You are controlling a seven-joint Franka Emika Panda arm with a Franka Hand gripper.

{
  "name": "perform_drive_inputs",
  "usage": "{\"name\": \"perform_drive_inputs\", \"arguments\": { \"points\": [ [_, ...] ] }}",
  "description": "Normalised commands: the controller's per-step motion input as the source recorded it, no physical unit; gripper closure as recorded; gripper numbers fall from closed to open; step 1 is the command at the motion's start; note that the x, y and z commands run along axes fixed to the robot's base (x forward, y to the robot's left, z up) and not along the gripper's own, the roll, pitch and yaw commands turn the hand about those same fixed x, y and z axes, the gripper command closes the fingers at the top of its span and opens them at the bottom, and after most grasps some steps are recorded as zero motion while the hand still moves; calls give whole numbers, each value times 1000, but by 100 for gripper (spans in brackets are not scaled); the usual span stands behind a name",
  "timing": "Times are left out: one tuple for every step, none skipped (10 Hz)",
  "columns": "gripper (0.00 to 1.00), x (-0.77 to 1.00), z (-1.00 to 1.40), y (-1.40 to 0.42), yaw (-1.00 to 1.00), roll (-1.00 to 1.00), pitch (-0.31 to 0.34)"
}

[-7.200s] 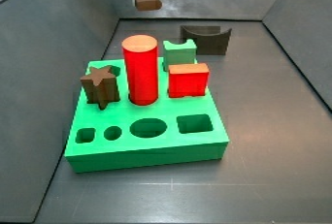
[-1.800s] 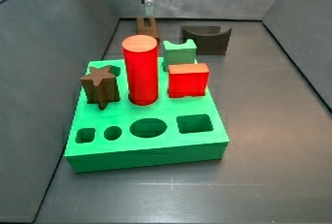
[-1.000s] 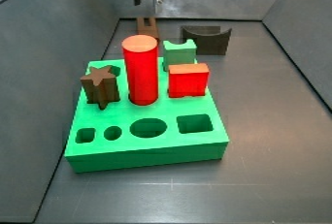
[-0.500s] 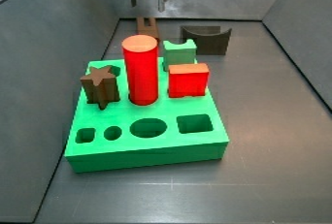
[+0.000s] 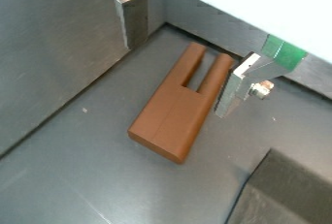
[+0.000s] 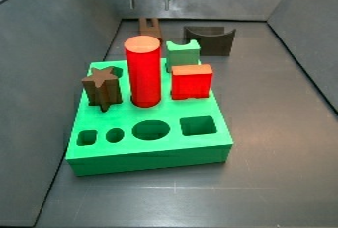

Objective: Pick up the square-circle object. Move up. Rotate the square-circle object. Place the square-circle object on the fixture. Regrasp the square-circle object. Move to above the board. Insert the square-circle object.
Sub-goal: Rotate the square-circle object.

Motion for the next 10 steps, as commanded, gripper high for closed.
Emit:
{"name": "perform_drive_inputs", "arguments": {
  "points": [
    [0,20,-29,-5,490,-3,8],
    [0,20,-29,-5,318,-3,8],
    [0,0,-1000,0,0,0,0],
    [0,8,-1000,1,-58,2,-12],
    [0,22,-1000,1,-59,0,-38],
    [0,25,-1000,5,-47,-17,-51],
    [0,28,-1000,5,-36,-33,-60],
    [0,30,-1000,5,-31,-43,-64],
    [0,40,-916,13,-17,-71,-68],
    [0,42,-793,14,-12,-87,-68]
  ]
}}
